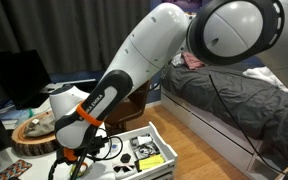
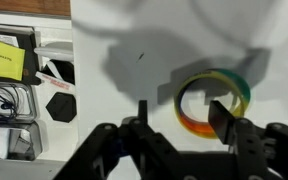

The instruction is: Move the wristbands from the top of the desk to the top drawer

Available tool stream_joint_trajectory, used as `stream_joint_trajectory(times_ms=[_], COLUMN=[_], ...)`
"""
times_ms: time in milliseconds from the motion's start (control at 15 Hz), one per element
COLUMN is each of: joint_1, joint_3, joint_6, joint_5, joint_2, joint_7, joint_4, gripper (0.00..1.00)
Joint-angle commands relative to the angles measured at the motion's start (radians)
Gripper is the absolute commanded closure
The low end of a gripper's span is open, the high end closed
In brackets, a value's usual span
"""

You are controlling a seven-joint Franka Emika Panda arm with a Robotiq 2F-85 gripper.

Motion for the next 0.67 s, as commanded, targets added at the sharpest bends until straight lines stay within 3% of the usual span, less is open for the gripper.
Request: stream_joint_trajectory(times_ms=[0,133,200,333,600], joint_1=[0.011,0.011,0.011,0.009,0.0], joint_3=[-0.007,-0.01,-0.012,-0.012,-0.011], joint_6=[-0.022,-0.02,-0.019,-0.017,-0.012], joint_5=[0.023,0.022,0.022,0.024,0.037], joint_2=[0.042,0.047,0.048,0.045,0.029], joint_7=[-0.015,-0.014,-0.012,-0.01,-0.004], joint_4=[0.058,0.06,0.06,0.057,0.044], gripper=[0.63,0.75,0.88,0.99,0.99])
